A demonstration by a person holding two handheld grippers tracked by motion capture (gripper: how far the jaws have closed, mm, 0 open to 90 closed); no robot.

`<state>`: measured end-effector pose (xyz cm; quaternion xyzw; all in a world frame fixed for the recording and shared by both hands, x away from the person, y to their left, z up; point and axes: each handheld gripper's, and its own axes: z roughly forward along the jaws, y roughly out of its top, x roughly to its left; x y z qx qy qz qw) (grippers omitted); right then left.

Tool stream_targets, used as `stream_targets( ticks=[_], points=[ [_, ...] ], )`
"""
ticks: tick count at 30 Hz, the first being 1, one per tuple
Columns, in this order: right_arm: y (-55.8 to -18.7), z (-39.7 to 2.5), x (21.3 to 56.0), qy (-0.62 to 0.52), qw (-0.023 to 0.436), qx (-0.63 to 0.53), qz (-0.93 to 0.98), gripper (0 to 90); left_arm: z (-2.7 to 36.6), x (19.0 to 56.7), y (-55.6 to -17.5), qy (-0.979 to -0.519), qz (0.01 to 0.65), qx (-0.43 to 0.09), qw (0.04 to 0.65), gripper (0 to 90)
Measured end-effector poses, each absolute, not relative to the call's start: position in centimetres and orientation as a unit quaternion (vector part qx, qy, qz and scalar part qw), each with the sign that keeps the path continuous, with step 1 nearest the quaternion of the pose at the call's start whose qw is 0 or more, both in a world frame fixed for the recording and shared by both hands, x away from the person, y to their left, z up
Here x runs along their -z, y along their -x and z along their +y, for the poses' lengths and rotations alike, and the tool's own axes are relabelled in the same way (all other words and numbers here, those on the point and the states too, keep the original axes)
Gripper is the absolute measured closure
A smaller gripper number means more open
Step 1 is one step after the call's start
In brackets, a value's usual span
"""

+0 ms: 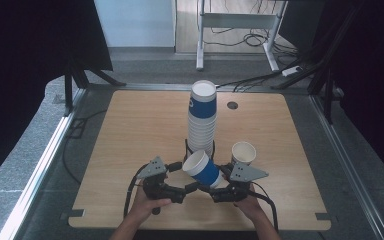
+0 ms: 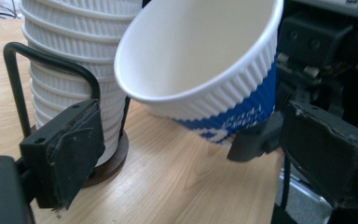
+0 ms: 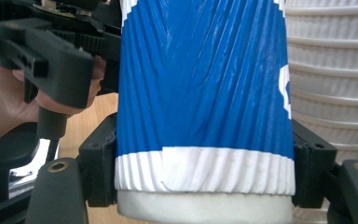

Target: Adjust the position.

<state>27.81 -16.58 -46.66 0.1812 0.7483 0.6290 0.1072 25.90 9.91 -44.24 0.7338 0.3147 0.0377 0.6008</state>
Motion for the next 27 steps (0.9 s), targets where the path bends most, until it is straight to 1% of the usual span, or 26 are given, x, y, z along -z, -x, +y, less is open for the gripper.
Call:
stream_targets(
  ticks=[5, 12, 17, 22, 27],
  points=[
    [-27.5, -16.0, 47.1, -0.174, 0.109, -0.634, 0.745, 27.4, 10.1, 44.4, -26.1, -0.72, 0.32, -0.009, 0.616, 6.7],
    [-26.9, -14.8, 47.5, -0.151, 0.104, -0.637, 0.749, 27.5, 10.1, 44.5, -26.3, -0.709, 0.323, 0.006, 0.627, 6.8],
    [-26.6, -14.1, 47.6, -0.135, 0.097, -0.638, 0.751, 27.5, 10.1, 44.9, -26.6, -0.703, 0.322, 0.03, 0.633, 6.7],
    [-26.4, -13.8, 47.8, -0.13, 0.096, -0.633, 0.757, 27.5, 10.0, 44.9, -26.4, -0.71, 0.31, 0.02, 0.633, 10.8],
    [-26.5, -13.8, 47.9, -0.13, 0.092, -0.631, 0.759, 27.4, 10.0, 44.9, -26.3, -0.712, 0.305, 0.011, 0.633, 12.8]
  ],
)
